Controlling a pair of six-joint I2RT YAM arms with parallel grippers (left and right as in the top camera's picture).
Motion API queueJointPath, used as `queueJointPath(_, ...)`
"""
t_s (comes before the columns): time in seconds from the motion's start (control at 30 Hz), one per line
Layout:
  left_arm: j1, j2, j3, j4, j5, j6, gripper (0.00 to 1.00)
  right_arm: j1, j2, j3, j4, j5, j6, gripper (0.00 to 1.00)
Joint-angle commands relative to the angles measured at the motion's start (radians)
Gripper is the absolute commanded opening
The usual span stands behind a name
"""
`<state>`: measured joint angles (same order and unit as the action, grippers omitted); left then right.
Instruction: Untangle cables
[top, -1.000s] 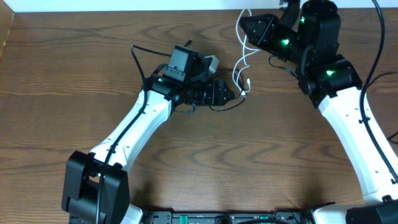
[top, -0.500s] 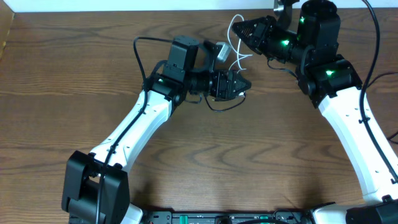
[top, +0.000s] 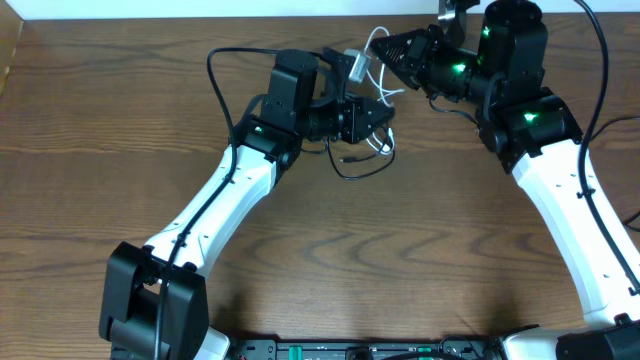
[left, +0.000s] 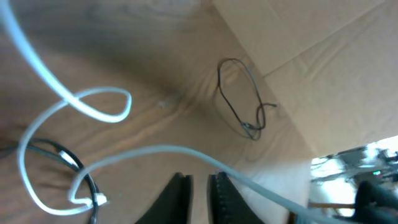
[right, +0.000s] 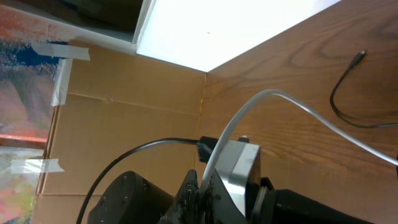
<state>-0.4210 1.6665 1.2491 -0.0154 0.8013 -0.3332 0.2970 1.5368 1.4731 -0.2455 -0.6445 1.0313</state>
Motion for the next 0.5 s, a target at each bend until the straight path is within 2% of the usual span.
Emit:
queueJointPath(0.0, 0.018, -0.005, -0.002, 0.011, -0.036, 0.007, 0.08, 0.004, -0.017, 0.006, 0.003, -0.017, 0.009, 0.01)
queueJointPath(0.27, 0.085, -0.056, -0.002, 0.010, -0.023, -0.004, 0.08, 0.001, -0.016, 0.006, 0.004, -0.004, 0.009, 0.01)
queueJointPath(0.3, 0.087, -0.066, -0.002, 0.010, -0.010, -0.004, 0.15, 0.000, -0.016, 0.006, 0.008, -0.001, 0.012, 0.01)
queueJointPath(0.33, 0.087, -0.074, -0.002, 0.009, 0.010, -0.004, 0.30, -0.003, -0.016, 0.006, 0.016, -0.002, 0.012, 0.01)
queueJointPath(0.37, 0.087, -0.082, -0.002, 0.009, 0.034, -0.005, 0.38, -0.003, -0.016, 0.006, 0.026, -0.002, 0.012, 0.01)
queueJointPath(0.4, 0.087, -0.087, -0.002, 0.005, 0.048, -0.008, 0.39, -0.004, -0.016, 0.006, 0.041, -0.002, 0.012, 0.01)
queueJointPath(0.47, 0.091, -0.088, -0.002, -0.012, 0.043, -0.071, 0.31, -0.004, -0.016, 0.006, 0.071, -0.003, 0.026, 0.01)
